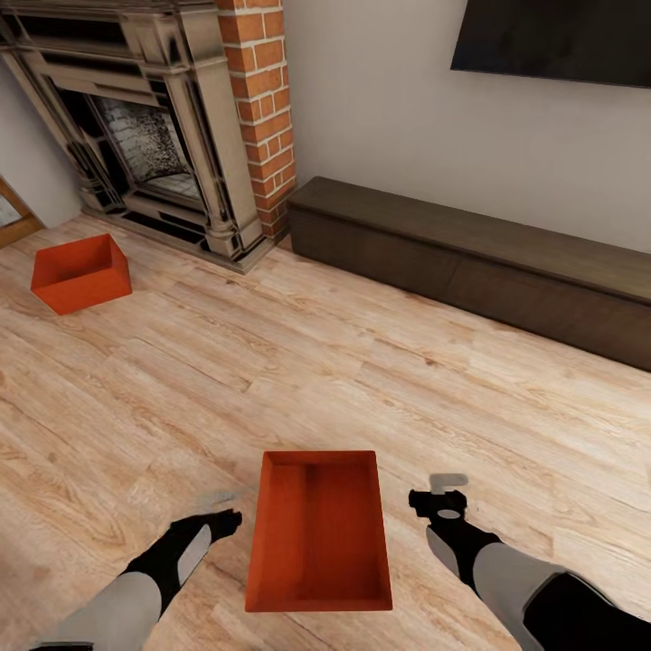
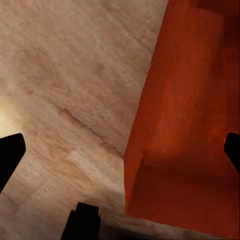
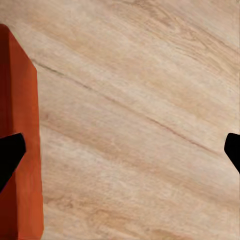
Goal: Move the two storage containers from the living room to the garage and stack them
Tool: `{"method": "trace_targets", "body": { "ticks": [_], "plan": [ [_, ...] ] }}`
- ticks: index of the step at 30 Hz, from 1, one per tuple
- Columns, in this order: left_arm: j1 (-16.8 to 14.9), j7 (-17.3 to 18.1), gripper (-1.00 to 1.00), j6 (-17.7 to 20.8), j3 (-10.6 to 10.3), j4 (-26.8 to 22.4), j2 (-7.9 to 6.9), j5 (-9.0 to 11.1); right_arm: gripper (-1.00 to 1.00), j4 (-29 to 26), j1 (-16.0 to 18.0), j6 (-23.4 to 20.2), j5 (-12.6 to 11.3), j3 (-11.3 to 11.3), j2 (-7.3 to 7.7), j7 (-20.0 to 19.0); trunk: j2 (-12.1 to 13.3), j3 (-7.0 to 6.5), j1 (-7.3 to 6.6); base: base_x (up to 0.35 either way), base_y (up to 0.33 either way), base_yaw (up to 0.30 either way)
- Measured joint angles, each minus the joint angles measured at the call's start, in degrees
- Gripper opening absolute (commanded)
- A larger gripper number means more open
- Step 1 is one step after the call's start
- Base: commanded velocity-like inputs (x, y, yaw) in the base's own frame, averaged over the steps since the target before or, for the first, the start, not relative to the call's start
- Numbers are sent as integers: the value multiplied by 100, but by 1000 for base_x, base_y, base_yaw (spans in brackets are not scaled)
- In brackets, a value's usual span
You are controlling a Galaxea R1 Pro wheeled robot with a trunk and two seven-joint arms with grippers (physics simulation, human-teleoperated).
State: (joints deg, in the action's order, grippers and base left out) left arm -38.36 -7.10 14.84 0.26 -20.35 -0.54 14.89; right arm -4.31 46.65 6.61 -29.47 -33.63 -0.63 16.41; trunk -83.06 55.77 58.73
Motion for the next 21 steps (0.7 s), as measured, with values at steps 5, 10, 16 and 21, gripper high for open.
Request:
{"method": "trace_targets", "body": {
  "ticks": [5,10,16,21],
  "plan": [
    [-80,-6,100,-252,-14,93,886,-831,100,81,54,77,7,-19,-703,-65,0,0,0,0,0,0],
    [-91,-147,100,-731,-49,405,941,-1150,100,141,78,149,17,-7,-856,-95,0,0,0,0,0,0],
    [-94,-238,100,-798,-80,337,887,-1308,100,206,87,267,12,-13,-859,-156,0,0,0,0,0,0],
    [-94,-251,100,-799,-69,348,895,-1357,100,225,88,271,-4,-15,-875,-161,0,0,0,0,0,0]
  ]
}}
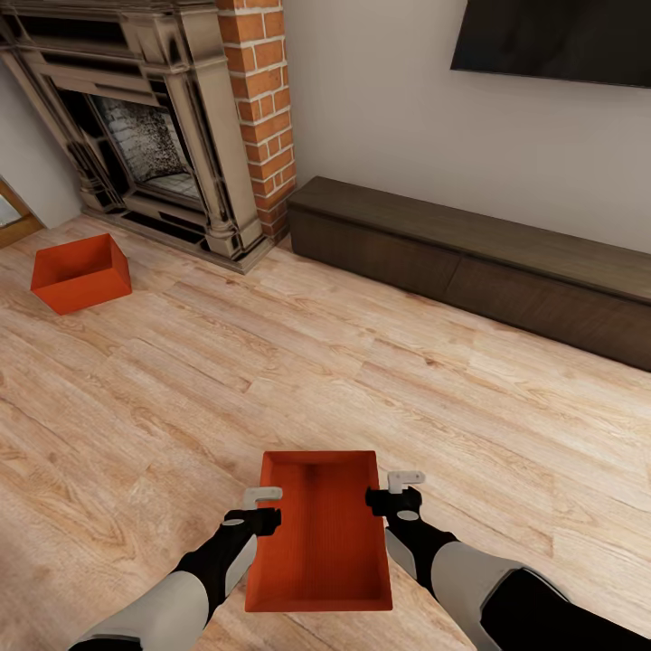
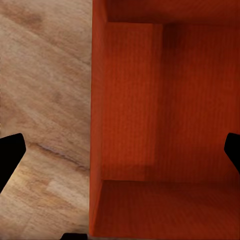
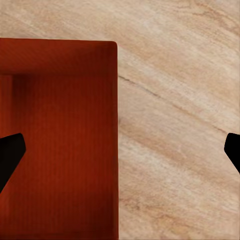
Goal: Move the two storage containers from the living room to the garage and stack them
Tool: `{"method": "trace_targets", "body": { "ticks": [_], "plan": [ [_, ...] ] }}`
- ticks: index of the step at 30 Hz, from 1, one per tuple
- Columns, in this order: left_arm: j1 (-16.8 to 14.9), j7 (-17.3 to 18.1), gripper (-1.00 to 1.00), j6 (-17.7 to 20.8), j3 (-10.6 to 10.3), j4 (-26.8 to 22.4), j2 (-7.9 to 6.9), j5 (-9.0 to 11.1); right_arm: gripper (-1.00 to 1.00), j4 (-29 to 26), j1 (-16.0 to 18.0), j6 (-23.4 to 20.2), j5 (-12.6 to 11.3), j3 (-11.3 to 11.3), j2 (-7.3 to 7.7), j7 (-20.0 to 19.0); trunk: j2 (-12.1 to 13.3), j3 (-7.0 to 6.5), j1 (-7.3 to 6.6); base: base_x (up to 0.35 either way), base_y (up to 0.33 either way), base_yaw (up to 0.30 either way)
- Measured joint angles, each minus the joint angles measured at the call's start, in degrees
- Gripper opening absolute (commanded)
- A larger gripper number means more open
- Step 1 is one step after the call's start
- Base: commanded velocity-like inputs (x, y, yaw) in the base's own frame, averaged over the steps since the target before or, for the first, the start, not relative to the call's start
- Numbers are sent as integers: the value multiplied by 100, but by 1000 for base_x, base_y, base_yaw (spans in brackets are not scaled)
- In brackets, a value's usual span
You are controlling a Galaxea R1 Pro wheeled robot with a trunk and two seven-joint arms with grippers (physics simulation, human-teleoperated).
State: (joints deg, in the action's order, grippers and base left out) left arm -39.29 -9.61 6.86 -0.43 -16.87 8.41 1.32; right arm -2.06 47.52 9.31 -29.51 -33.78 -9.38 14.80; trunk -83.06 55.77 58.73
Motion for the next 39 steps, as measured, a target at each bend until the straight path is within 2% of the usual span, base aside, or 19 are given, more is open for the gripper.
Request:
{"method": "trace_targets", "body": {
  "ticks": [11,27,29,32,33,39],
  "plan": [
    [0,-11,100,0,6,44,24,-96,100,133,0,-11,-5,4,-37,-8,0,0,0,0,0,0],
    [0,-223,100,-7,26,186,28,3,100,158,-87,-11,-23,15,-2,-26,0,0,0,0,0,0],
    [0,-239,100,-8,36,475,20,11,100,158,-127,-87,-32,30,15,-41,0,0,0,0,0,0],
    [0,-241,100,-7,42,527,16,11,100,158,-130,-155,-15,26,16,-43,0,0,0,0,0,0],
    [0,-241,100,-7,48,543,9,10,100,158,-131,-383,-7,24,17,-43,0,0,0,0,0,0],
    [0,-241,100,-7,34,547,-1,-2,100,177,-148,-758,-35,11,0,-59,0,0,0,0,0,0]
  ]
}}
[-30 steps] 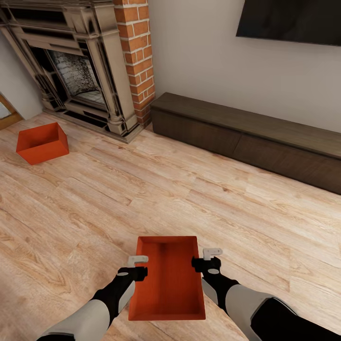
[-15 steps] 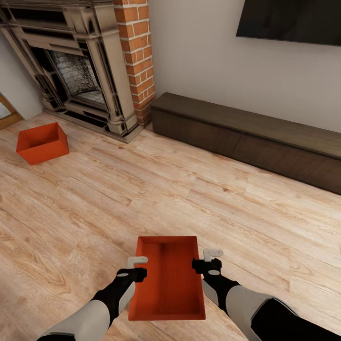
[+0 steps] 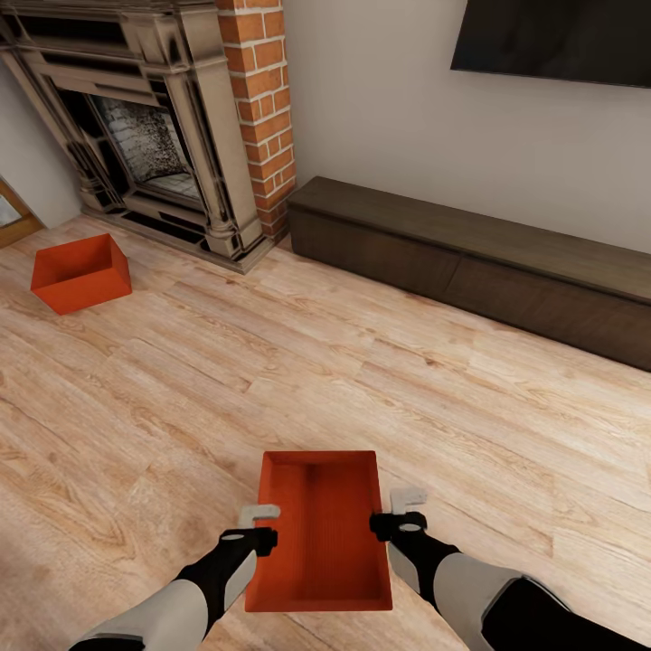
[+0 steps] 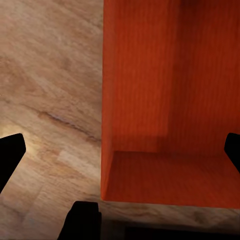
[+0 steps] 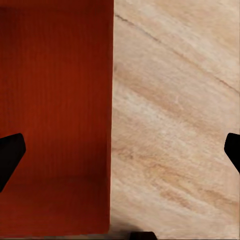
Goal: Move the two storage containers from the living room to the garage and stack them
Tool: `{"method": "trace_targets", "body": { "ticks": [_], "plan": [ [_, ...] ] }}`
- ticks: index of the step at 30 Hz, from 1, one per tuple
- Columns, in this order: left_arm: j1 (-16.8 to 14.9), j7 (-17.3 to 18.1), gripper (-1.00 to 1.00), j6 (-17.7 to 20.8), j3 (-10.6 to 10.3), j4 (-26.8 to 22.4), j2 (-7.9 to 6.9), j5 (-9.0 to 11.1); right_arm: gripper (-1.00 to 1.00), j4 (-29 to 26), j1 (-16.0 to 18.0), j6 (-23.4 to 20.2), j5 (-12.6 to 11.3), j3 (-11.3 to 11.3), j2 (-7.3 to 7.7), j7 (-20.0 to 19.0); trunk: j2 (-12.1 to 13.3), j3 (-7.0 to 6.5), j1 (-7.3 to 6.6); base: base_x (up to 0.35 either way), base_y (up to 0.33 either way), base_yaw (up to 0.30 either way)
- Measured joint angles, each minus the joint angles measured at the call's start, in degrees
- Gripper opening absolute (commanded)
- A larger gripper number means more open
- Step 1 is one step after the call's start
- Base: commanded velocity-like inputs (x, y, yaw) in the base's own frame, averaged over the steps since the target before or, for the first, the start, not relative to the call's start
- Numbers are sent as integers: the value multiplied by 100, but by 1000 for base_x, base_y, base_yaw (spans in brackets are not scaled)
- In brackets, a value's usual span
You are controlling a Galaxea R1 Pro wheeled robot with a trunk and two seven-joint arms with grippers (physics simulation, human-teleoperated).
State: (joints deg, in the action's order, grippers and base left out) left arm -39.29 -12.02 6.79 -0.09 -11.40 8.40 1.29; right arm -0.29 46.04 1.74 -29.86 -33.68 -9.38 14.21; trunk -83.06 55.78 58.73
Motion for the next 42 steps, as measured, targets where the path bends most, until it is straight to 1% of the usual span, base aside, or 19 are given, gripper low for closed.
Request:
{"method": "trace_targets", "body": {
  "ticks": [1,2,3,5,9,16,21,25,27,28,30,31,34,36,37,40,42],
  "plan": [
    [0,0,100,0,-1,2,0,-1,100,5,-17,-2,-5,-1,-4,-1,0,0,0,0,0,0],
    [0,0,100,1,-4,14,2,3,100,21,-343,434,20,-3,4,3,0,1,0,0,0,0],
    [0,0,100,1,-5,24,2,6,100,28,-616,744,25,16,7,3,0,1,0,0,0,0],
    [0,0,100,0,-5,31,2,10,100,30,-703,900,35,1,7,5,0,0,0,0,0,0],
    [0,0,100,0,-4,35,2,13,100,33,-787,1021,39,-2,8,6,0,0,0,0,0,0],
    [0,0,100,7,0,37,2,20,100,34,-808,1040,41,-3,8,6,0,0,0,0,0,0],
    [0,0,100,9,0,37,2,21,100,30,-809,1041,41,-3,8,3,-199,89,109,0,0,0],
    [0,0,100,9,2,33,2,21,100,17,-809,950,61,-31,16,-3,-201,90,110,0,0,0],
    [0,0,100,9,2,25,2,18,100,-53,-810,504,73,-27,24,-3,-201,90,110,0,0,0],
    [0,0,100,9,2,24,2,17,100,-79,-810,380,75,-24,24,-3,-201,90,110,0,0,0],
    [0,0,100,9,2,16,2,15,100,-282,-809,-32,76,-19,31,-5,-201,90,110,0,0,0],
    [0,0,100,9,2,11,2,14,100,-450,-809,-164,71,-21,45,2,-201,90,110,0,0,0],
    [0,0,100,9,5,-9,-3,9,100,-775,-809,-298,53,-20,62,32,-201,90,110,0,0,0],
    [0,0,100,9,13,-30,-5,7,100,-929,-809,-269,53,-21,69,47,-201,90,110,0,0,0],
    [0,0,100,9,15,-40,-6,6,100,-971,-810,-181,58,-23,69,53,-201,90,110,0,0,0],
    [0,0,100,9,23,-58,-7,6,100,-1019,-811,324,72,-34,75,55,-201,90,110,0,0,0],
    [0,0,100,9,25,-64,-7,6,100,-1025,-811,536,63,-36,76,47,-201,90,110,0,0,0]
  ]
}}
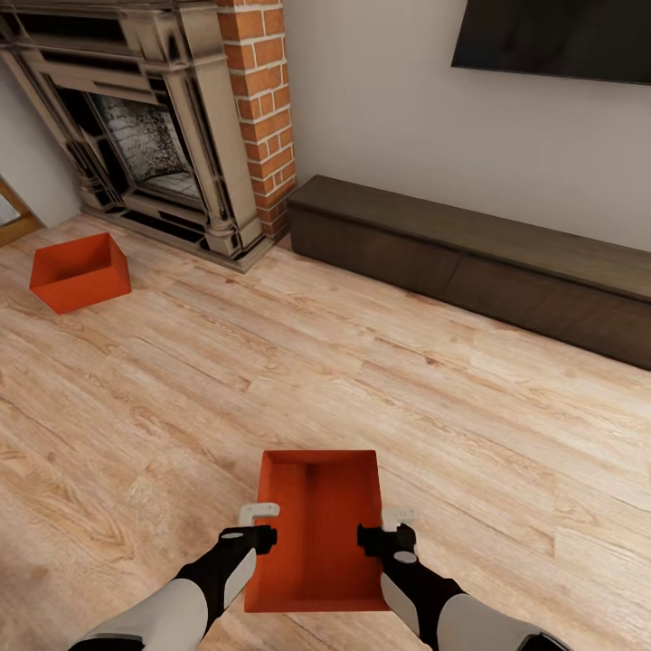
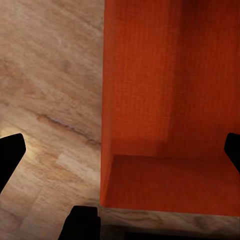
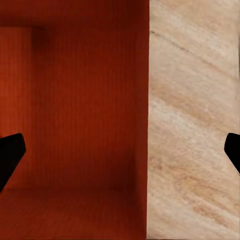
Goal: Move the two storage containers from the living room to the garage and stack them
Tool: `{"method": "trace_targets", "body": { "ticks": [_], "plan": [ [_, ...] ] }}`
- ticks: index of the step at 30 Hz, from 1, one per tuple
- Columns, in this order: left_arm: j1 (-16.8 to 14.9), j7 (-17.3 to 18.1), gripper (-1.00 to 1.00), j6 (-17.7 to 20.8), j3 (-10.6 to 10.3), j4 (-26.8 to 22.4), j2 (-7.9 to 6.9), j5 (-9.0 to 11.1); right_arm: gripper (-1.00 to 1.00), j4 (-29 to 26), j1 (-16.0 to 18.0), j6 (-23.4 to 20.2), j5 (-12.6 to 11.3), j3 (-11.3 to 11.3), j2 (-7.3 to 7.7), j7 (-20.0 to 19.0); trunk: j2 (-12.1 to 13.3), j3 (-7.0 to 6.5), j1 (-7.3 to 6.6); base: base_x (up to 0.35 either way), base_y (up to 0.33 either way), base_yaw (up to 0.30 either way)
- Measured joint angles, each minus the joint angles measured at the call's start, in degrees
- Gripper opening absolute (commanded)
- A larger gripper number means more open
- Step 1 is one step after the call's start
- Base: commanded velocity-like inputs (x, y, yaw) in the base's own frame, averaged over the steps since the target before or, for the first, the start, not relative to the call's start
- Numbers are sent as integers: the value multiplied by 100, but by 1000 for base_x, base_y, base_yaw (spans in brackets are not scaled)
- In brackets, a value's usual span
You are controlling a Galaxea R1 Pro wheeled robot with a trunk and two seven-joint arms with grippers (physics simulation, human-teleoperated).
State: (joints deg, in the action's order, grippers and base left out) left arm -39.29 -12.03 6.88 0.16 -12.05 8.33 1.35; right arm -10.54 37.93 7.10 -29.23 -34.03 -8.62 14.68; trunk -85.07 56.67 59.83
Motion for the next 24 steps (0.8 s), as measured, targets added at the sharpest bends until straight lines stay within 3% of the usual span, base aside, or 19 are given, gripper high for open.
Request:
{"method": "trace_targets", "body": {
  "ticks": [10,14,24],
  "plan": [
    [0,0,100,-8,0,-8,-16,0,100,-4,-2,225,-18,18,24,10,-319,143,175,0,0,0],
    [0,0,100,-9,0,-19,-28,-6,100,-4,-2,232,-18,23,32,7,-321,144,176,0,0,0],
    [0,0,100,-9,1,-13,-35,-7,100,-4,0,226,-18,25,35,10,-721,323,395,0,0,0]
  ]
}}
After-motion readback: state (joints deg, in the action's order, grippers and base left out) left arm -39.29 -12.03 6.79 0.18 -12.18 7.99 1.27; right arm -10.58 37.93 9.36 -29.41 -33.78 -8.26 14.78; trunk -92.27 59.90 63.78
